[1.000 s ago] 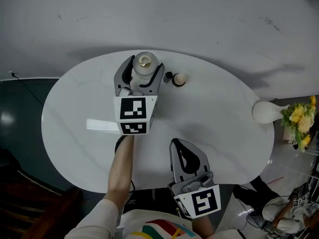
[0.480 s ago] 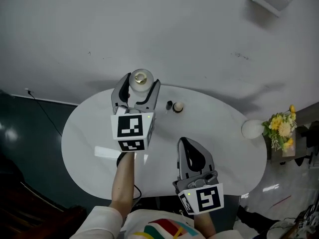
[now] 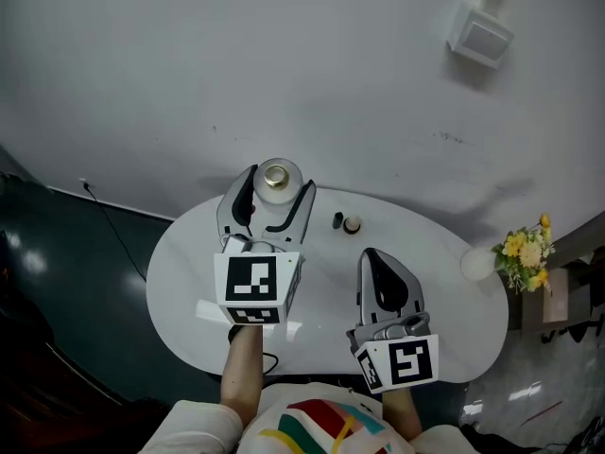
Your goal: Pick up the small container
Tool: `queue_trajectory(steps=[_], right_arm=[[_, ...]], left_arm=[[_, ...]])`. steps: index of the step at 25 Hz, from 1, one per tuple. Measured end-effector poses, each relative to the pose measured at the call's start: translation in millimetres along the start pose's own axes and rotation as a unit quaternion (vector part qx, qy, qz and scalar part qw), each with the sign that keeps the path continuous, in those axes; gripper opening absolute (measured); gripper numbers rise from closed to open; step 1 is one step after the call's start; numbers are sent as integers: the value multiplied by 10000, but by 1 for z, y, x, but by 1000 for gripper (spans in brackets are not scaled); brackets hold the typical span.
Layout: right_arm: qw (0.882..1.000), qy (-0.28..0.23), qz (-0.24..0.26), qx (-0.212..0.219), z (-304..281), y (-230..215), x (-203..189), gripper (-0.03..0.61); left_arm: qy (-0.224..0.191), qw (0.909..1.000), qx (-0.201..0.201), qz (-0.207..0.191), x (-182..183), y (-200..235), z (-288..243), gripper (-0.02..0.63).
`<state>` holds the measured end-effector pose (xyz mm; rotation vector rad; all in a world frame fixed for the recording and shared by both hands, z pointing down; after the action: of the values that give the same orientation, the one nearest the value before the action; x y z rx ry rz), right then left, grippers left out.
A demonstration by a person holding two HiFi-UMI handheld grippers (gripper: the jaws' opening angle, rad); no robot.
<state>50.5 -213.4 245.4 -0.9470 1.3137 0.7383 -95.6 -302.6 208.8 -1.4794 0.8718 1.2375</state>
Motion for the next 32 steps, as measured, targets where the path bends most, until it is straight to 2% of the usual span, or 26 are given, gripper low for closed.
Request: queue_trajectory(steps=[7,11,15,32], right_arm=[[9994,-246,212,74,10,10,19,11],[9994,-211,245,111,18,14,15,11],[9996,-160,221,106,21,15,10,11],[9992,-239,314,60,34,18,12,11]], left_arm=[[-198,9997,7,-104,19,-12,55,347],[-556,9982,82,186,21,-21,87,347],[-628,9974,85,345,17,-29,110,347],[-707,9969,229,255,18,-30,126,347]])
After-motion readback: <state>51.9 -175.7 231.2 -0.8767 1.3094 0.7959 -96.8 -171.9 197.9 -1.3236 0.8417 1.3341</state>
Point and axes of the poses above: the fingertips, and each gripper's own axes: z backward along the fingers, y to its left, x out of its top, the point moved 3 cm from there along z, backward along the fingers, and after that the axes turned 8 degrees about -z, right-handed, at the moved point
